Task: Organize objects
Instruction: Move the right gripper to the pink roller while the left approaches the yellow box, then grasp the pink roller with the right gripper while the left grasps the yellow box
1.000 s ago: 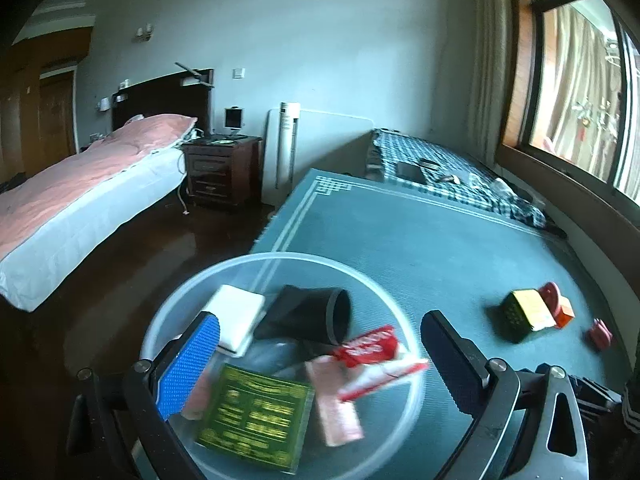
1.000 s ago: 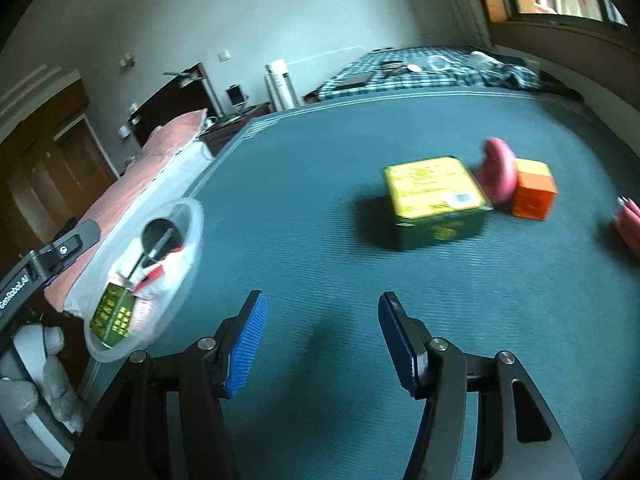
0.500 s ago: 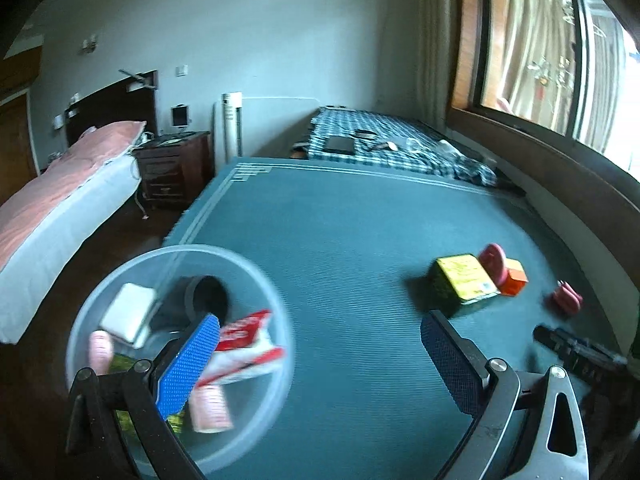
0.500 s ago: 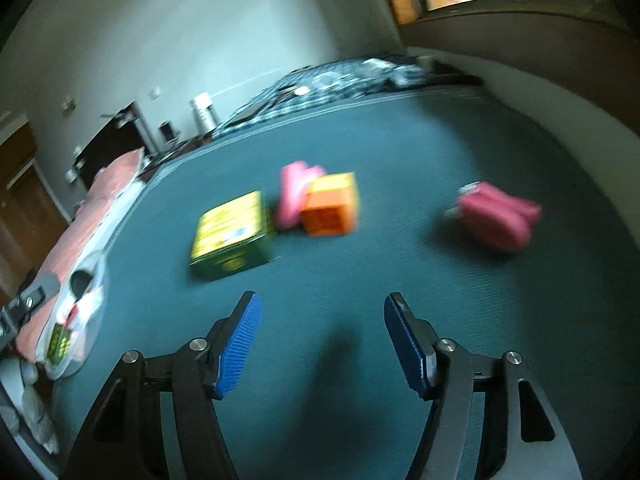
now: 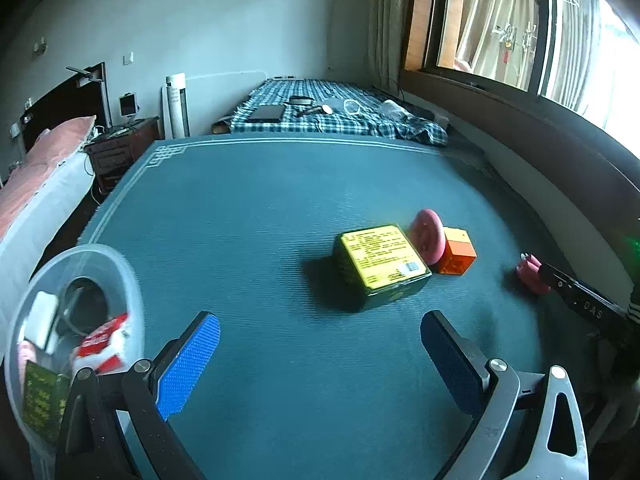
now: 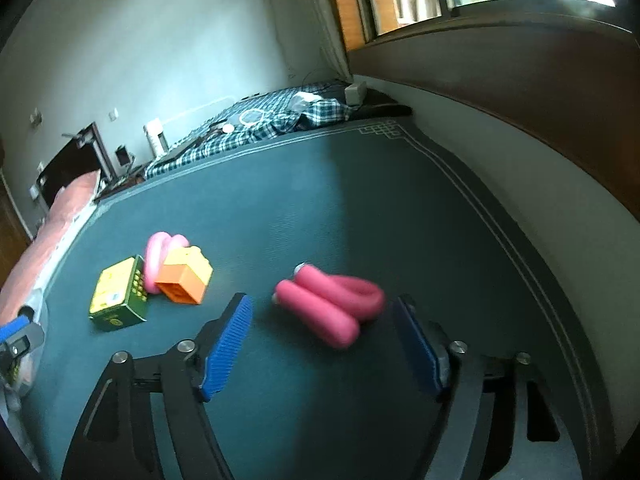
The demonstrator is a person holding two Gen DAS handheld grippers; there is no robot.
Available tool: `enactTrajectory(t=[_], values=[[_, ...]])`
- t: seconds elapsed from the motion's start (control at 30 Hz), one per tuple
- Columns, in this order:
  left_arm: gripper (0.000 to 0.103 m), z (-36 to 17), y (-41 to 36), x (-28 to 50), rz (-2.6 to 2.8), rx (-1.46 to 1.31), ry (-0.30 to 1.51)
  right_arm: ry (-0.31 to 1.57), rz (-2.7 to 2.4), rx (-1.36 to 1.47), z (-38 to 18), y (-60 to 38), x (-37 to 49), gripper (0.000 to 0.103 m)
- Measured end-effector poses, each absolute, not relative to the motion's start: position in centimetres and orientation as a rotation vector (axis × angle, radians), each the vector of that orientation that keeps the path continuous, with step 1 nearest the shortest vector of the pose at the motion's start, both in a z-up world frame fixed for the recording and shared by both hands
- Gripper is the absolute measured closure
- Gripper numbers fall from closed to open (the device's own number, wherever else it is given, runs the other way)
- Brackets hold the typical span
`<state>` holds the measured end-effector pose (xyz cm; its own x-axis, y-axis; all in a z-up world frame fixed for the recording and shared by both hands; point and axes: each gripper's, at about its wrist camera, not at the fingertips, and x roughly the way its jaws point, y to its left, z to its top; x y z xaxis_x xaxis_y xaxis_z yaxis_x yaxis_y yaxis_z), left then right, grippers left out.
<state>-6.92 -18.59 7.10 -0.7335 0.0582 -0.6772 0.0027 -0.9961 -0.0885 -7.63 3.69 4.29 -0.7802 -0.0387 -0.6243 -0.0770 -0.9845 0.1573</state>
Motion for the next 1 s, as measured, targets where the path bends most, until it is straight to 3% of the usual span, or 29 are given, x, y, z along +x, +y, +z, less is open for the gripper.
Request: enactTrajectory(t=[0.4,0.5,1.0], values=[[0.0,6.1,-16.2,-10.5,2.858,-1.209,-0.131,0.29,2.975,-1.169,2.7,4.4,-10.7,0.028],[0.0,5.7,-15.6,-11.3,2.844,-1.232,-0.146,0.292,2.961,-1.164,2.5,4.4,-10.8,0.037],[0.0,3.9,-13.1,-14.5,2.791,-1.329,-0.176,0.296,2.965,-1.149,2.5,4.4,-10.5,0.037]])
